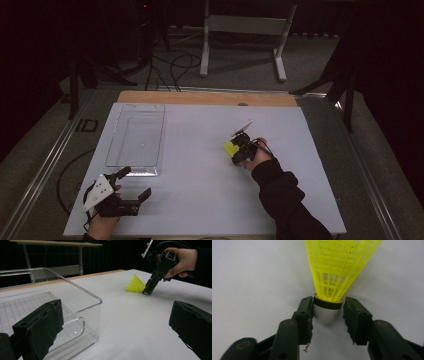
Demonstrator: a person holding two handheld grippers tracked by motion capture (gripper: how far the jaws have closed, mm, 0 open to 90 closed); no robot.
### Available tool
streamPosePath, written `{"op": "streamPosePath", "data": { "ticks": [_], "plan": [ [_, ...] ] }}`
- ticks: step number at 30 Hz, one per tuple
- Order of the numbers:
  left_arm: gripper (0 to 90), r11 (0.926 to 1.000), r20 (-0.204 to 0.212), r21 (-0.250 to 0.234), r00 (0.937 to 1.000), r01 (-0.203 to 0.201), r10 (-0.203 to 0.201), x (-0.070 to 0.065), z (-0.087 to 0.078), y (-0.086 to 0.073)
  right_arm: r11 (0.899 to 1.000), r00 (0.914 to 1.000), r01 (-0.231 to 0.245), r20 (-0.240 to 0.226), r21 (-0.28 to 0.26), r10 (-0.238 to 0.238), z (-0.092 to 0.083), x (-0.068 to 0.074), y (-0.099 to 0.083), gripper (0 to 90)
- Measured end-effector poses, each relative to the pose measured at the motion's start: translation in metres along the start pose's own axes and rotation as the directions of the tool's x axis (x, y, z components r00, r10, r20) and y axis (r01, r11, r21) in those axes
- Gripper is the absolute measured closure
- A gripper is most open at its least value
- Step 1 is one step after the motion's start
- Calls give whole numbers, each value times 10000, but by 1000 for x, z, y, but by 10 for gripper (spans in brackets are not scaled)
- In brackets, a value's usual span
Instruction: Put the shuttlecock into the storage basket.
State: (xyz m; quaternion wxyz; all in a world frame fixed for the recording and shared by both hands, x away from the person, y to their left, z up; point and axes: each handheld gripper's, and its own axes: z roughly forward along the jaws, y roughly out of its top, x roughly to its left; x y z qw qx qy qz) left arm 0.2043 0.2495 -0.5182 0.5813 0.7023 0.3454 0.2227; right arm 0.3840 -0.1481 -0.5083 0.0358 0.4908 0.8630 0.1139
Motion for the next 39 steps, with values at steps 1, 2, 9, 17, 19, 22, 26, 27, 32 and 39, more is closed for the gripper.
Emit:
{"op": "streamPosePath", "data": {
  "ticks": [1,2,9,17,19,22,26,27,32,39],
  "plan": [
    [2,10000,4,-1,10000,9,-9,0,0,0,10000,10000,30,-50,86,-29,0,0,0,618],
    [2,10000,5,3,10000,1,-1,0,0,0,9999,9999,61,-118,140,-59,1,1,0,622],
    [2,10000,19,14,10000,-13,13,0,0,0,9990,9996,233,-197,383,-225,4,0,2,647],
    [2,10000,18,25,10000,-15,15,0,0,0,9950,9950,953,-314,298,-944,-7,-3,1,653],
    [2,10000,27,38,10000,-18,17,0,0,0,9942,9935,1044,-476,277,-1030,-11,-5,0,654],
    [2,10000,16,52,10000,-17,17,0,0,0,9921,9893,1248,-770,119,-1235,-15,-9,-3,653],
    [2,9999,23,106,10000,-53,53,0,1,0,9851,9826,1722,-706,28,-1716,-18,-11,-9,653],
    [2,9999,40,103,10000,-53,52,0,1,0,9814,9786,1921,-742,-15,-1917,-18,-11,-10,654],
    [2,9999,33,103,10000,-24,24,0,1,0,9565,9514,2907,-992,-224,-2915,-18,-11,-19,653],
    [2,9999,63,127,10000,-26,25,-1,2,0,9261,9138,3755,-1522,-370,-3766,-19,-14,-28,653]
  ]
}}
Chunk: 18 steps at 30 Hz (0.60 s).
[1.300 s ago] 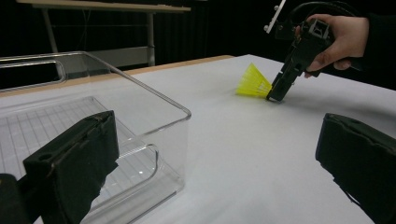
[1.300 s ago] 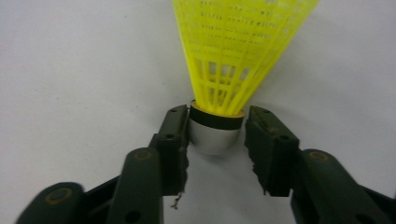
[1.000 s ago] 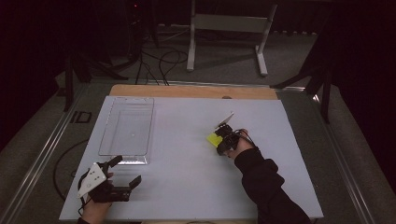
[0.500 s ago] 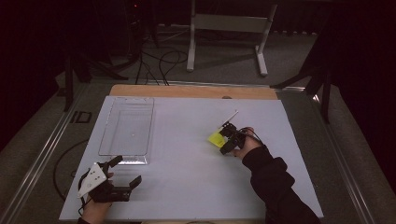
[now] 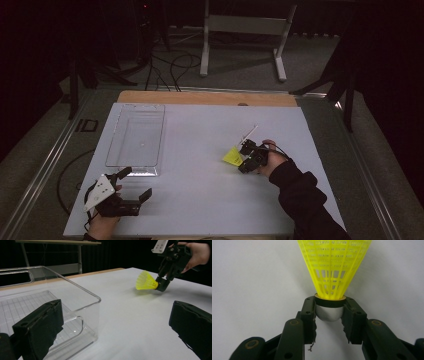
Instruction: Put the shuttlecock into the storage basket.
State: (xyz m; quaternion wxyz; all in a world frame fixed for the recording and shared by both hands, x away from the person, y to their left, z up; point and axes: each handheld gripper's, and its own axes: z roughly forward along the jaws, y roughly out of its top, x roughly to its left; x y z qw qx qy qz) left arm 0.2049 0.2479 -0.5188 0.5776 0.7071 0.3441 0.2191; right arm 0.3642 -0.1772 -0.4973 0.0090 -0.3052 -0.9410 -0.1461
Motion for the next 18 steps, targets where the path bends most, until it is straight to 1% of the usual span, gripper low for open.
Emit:
{"op": "streamPosePath", "data": {
  "ticks": [1,2,3,4,5,6,7,8,10,12,13,14,15,16,17,18],
  "plan": [
    [2,10000,14,-2,10000,2,-2,0,0,0,9998,9998,218,7,-9,-218,0,1,-1,653],
    [2,10000,20,2,10000,3,-3,0,0,0,9979,9978,635,-201,-83,-636,-1,3,-2,653],
    [2,10000,19,10,10000,9,-9,0,0,0,9975,9971,708,-259,-61,-710,-2,4,-3,653],
    [2,10000,26,15,10000,12,-12,0,0,0,9947,9944,1026,-232,-92,-1028,-2,6,-4,653],
    [2,10000,33,16,10000,16,-16,0,0,0,9900,9895,1401,-335,-175,-1406,-3,7,-4,653],
    [2,10000,31,24,10000,9,-9,0,0,0,9876,9871,1554,-355,-230,-1561,-3,8,-5,653],
    [2,10000,44,30,10000,24,-24,0,0,0,9858,9854,1672,-309,-142,-1675,-4,9,-5,653],
    [2,10000,44,29,10000,25,-25,0,0,0,9776,9772,2091,-319,-224,-2098,-4,10,-6,653],
    [2,10000,53,38,10000,18,-18,0,0,0,9735,9730,2274,-359,-242,-2281,-5,12,-6,653],
    [2,10000,92,85,10000,23,-24,0,1,0,9597,9596,2803,-201,-204,-2807,-6,16,-7,653],
    [2,9999,118,101,9999,31,-32,0,1,0,9559,9558,2932,-157,-164,-2935,-7,17,-7,653],
    [2,9999,121,119,9999,30,-31,0,1,0,9481,9481,3172,-172,-225,-3176,-8,18,-7,653],
    [2,9999,138,128,9999,25,-27,0,2,0,9475,9475,3186,-181,-256,-3191,-9,20,-7,653],
    [2,9999,143,136,9999,26,-28,-1,2,0,9448,9448,3264,-208,-292,-3270,-10,21,-7,653],
    [2,9999,143,130,9999,23,-25,-1,2,0,9403,9402,3388,-250,-328,-3397,-10,22,-8,653],
    [2,9999,145,128,9999,31,-33,-1,2,0,9384,9382,3432,-320,-403,-3445,-11,24,-8,653]
  ]
}}
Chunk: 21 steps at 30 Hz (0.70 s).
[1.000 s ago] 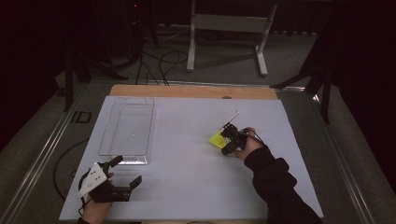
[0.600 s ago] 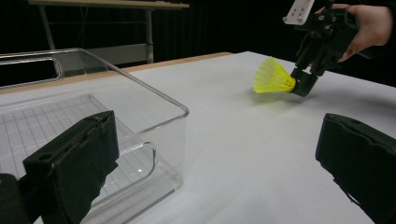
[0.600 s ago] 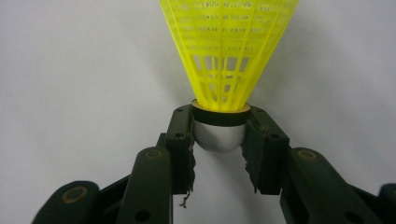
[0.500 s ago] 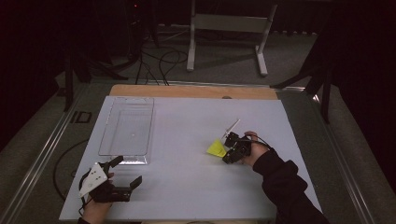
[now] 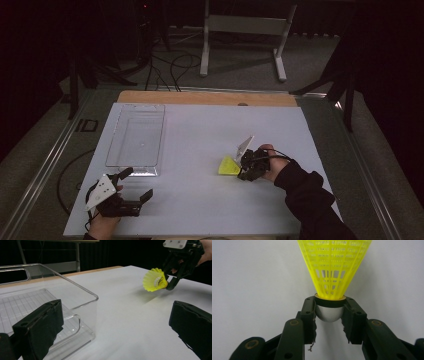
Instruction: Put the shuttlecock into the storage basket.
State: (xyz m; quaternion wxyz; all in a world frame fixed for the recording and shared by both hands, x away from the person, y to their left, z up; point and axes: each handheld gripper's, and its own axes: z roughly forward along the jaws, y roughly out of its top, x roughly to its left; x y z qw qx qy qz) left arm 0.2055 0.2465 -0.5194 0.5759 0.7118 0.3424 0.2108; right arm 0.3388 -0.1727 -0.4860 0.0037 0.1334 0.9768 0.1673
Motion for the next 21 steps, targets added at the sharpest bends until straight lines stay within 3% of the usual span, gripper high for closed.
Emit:
{"op": "streamPosePath", "data": {
  "ticks": [4,7,13,19,21],
  "plan": [
    [2,10000,23,45,10000,-20,20,0,0,0,9984,9989,324,-310,-454,-338,-5,6,1,653],
    [2,9999,87,135,10000,-34,33,-1,2,0,9968,9983,315,-464,-740,-350,-10,8,1,654],
    [2,9998,165,195,9998,-76,73,-2,2,0,9866,9958,501,-681,-1553,-613,-19,12,3,654],
    [2,9972,667,743,9977,67,-117,-6,8,2,9854,9948,732,-583,-1540,-830,-21,19,4,654],
    [2,9953,871,918,9954,310,-390,-8,10,5,9845,9947,803,-517,-1557,-893,-22,20,4,654]
  ]
}}
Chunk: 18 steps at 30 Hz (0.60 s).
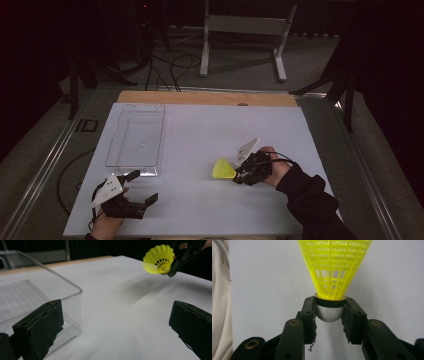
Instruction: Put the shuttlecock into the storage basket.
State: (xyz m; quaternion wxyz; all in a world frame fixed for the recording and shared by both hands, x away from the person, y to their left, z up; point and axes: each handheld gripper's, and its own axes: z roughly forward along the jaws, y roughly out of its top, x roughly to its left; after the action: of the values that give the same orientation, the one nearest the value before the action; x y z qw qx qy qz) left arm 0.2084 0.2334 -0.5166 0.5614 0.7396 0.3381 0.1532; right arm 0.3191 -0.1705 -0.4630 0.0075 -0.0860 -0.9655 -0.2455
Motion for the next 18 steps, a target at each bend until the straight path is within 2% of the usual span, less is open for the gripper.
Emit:
{"op": "streamPosePath", "data": {
  "ticks": [9,11,14,17,18],
  "plan": [
    [2,9977,396,109,9970,666,-669,-2,1,14,9966,9995,308,125,-762,-299,-17,7,7,654],
    [2,9976,441,146,9967,678,-684,-3,2,17,9934,9991,413,63,-1074,-408,-21,9,8,654],
    [2,9970,619,259,9953,730,-745,-5,3,22,9908,9987,501,122,-1259,-490,-24,12,10,654],
    [2,9950,944,372,9909,931,-963,-5,4,27,9877,9982,603,103,-1444,-595,-25,14,10,654],
    [2,9957,961,390,9915,839,-873,-6,5,31,9866,9981,608,76,-1516,-603,-25,14,10,654]
  ]
}}
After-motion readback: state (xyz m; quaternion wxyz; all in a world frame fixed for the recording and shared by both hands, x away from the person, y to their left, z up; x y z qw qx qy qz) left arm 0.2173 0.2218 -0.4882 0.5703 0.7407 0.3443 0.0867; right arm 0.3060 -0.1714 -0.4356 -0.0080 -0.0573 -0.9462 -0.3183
